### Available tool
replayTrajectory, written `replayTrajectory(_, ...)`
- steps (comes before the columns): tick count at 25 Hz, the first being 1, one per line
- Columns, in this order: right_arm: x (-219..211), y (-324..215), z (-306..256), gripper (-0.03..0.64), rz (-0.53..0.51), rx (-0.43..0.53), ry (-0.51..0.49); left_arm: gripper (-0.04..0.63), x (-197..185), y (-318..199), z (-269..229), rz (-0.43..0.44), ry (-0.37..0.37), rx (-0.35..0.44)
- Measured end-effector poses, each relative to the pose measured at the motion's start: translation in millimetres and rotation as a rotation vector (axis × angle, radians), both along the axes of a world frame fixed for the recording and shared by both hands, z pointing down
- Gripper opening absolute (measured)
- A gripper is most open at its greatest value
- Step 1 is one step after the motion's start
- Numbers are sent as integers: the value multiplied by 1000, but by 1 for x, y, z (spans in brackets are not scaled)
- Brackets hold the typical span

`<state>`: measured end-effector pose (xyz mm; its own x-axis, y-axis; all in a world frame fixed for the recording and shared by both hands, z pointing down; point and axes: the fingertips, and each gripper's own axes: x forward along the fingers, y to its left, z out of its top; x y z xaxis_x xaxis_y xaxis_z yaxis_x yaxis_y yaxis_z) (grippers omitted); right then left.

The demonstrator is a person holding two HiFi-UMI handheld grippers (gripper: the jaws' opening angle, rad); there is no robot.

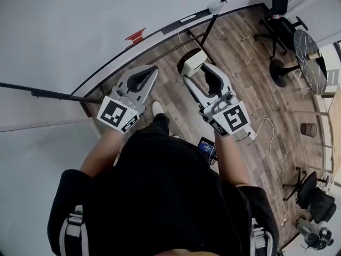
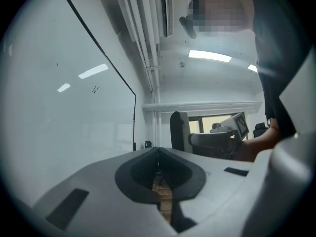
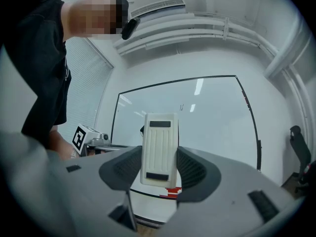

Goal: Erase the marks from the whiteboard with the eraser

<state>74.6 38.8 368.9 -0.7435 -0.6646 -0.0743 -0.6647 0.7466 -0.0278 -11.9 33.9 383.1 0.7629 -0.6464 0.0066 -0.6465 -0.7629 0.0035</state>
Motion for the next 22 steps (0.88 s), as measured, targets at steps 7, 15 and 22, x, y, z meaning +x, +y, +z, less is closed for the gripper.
replayTrajectory(7, -5, 6, -10, 221, -28, 15, 7, 6, 4, 8, -12, -16, 10, 37)
replayTrajectory(15, -52, -141, -13, 222, -18, 14, 49, 6, -38, -143, -18, -8, 26, 33)
replayTrajectory(22, -72, -187, -15, 222, -77, 11, 66, 6, -59, -186, -21, -74, 42, 22)
